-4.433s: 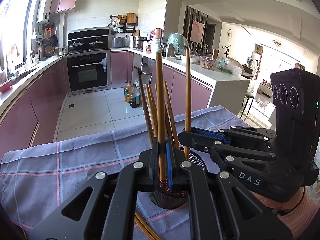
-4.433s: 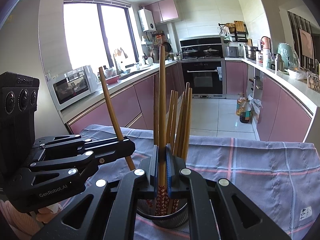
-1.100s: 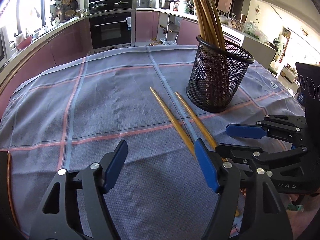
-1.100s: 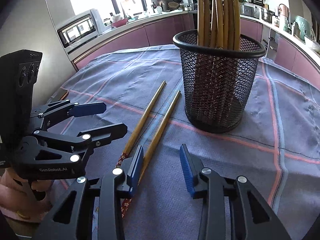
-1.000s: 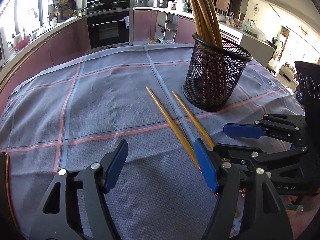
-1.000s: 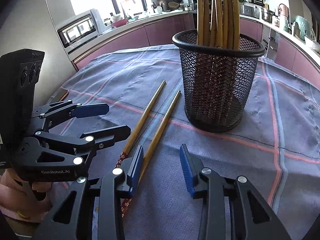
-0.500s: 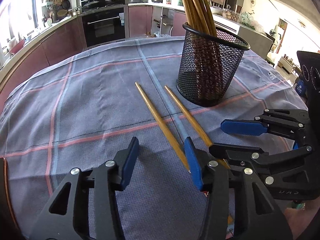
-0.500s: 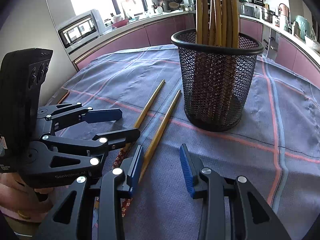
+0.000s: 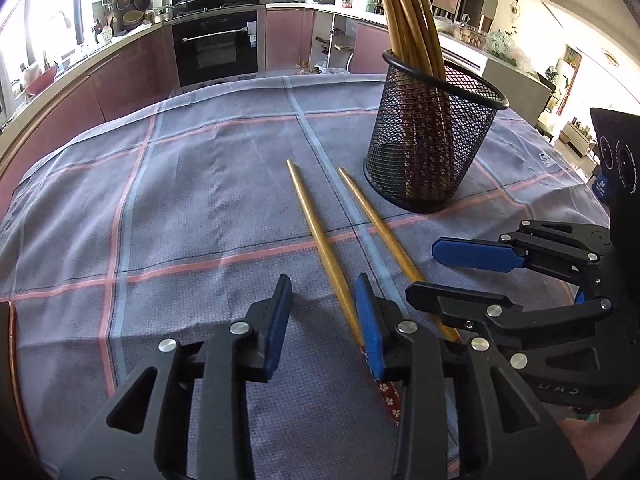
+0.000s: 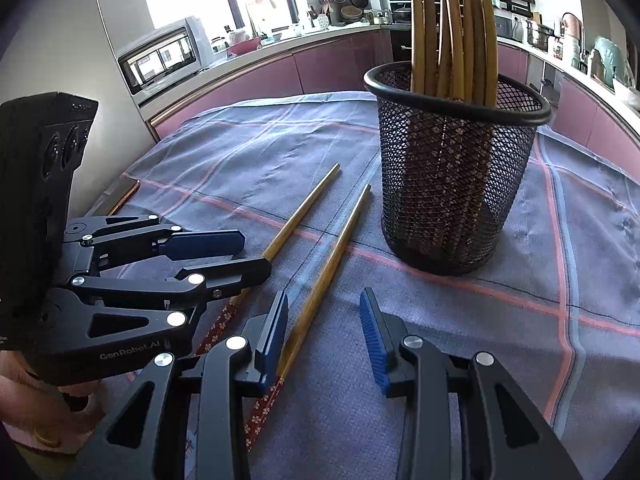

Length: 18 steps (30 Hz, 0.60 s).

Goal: Organize utensils
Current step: 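Close the left tool on one chopstick while the right tool grasps the other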

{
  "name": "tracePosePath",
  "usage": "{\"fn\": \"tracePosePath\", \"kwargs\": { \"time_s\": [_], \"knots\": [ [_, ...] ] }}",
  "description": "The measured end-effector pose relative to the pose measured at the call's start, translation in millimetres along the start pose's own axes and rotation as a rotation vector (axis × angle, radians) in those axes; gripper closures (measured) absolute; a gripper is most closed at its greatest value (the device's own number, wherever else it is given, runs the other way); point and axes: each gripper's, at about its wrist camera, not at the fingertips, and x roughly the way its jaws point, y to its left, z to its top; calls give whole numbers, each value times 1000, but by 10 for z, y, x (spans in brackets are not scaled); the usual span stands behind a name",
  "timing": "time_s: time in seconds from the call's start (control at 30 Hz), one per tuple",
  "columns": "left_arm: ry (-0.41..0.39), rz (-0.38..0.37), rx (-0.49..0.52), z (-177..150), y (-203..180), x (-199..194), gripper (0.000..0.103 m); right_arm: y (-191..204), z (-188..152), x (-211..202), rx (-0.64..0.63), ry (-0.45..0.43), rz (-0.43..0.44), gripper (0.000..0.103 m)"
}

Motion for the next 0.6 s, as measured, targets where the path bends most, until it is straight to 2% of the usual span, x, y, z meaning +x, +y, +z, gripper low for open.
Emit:
{"fn": "tracePosePath", "kwargs": {
  "time_s": [0.17, 0.27, 0.37, 0.43, 0.6],
  "knots": [
    [-1, -2, -6, 30, 24, 32, 72, -8, 42, 48, 6, 0, -12, 73],
    [-3, -7, -9, 35, 18, 42, 78, -23, 61, 67, 15, -1, -14, 79],
    [-2, -25, -19, 32, 11, 48, 90, -53, 54, 67, 30, -5, -7, 83],
    [-3, -22, -16, 27, -12, 52, 92, -80, 53, 71, 51, -3, 16, 91],
    [-4, -28, -26, 12, -35, 41, 94, -118, 38, 68, 85, -10, 35, 93]
  ]
}}
